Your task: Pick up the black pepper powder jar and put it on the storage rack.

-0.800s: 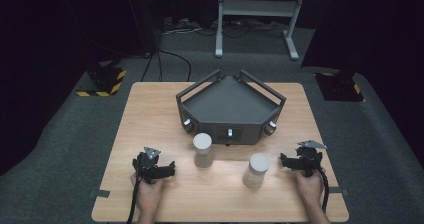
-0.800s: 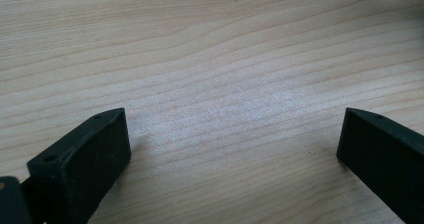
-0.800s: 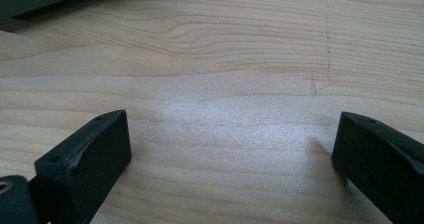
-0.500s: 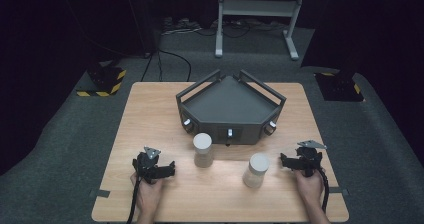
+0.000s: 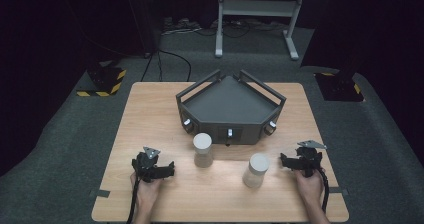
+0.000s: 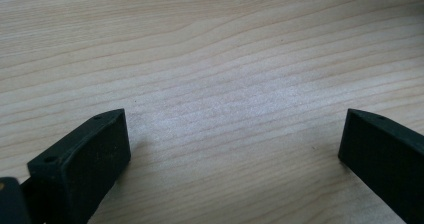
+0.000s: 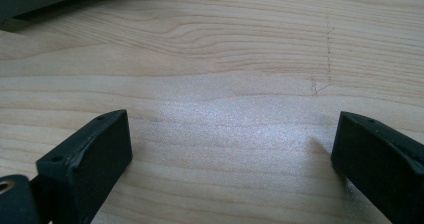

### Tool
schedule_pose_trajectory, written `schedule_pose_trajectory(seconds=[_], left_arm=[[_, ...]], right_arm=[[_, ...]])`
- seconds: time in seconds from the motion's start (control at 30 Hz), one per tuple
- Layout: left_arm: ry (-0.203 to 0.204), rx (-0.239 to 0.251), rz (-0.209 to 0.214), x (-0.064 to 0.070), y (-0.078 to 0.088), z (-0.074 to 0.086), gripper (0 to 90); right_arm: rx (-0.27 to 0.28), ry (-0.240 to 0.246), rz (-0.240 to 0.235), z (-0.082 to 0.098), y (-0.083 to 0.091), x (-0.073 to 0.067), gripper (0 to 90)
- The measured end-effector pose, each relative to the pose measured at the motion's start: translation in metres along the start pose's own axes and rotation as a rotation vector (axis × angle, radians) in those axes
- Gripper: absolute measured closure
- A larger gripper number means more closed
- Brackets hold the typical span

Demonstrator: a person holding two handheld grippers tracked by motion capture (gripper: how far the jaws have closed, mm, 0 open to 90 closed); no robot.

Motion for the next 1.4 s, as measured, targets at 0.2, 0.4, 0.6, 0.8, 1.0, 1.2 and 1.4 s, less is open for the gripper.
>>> schedule_pose_trajectory(seconds=[0.2,0.4,0.6,0.8,1.0,1.2,1.4], left_arm=[[-0.009,0.033,0.047,0.000,0.014,-0.010,0.1],[-0.016,0.032,0.132,0.009,0.022,-0.013,0.2],[-0.032,-0.015,0.235,0.017,0.023,-0.009,0.2],[-0.075,-0.051,0.306,0.033,0.024,-0.004,0.3],[-0.103,-0.061,0.328,0.044,0.023,-0.002,0.6],[-0.116,-0.076,0.339,0.057,0.017,0.000,1.8],[-0.113,-0.049,0.347,0.067,0.011,0.000,3.5]], right_arm=[[0.000,0.000,0.000,0.000,0.000,0.000,2.3],[0.000,-0.001,0.001,0.000,0.000,0.000,2.3],[0.001,0.000,0.001,0.000,0.000,0.000,2.4],[0.001,0.000,0.001,0.000,0.000,0.000,2.4],[0.000,-0.001,0.001,0.000,0.000,0.000,2.4],[0.000,-0.001,0.001,0.000,0.000,0.000,2.4],[0.000,-0.001,0.001,0.000,0.000,0.000,2.4]])
Point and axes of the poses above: each handheld gripper's, and its own axes: y roughly backward along the jaws, z roughly out of its underside, x roughly to its right, the point moved 7 cm from there along -y, roughly forward along the jaws, and after that the axes turned 3 degrees about x, right-handed, at the moved point
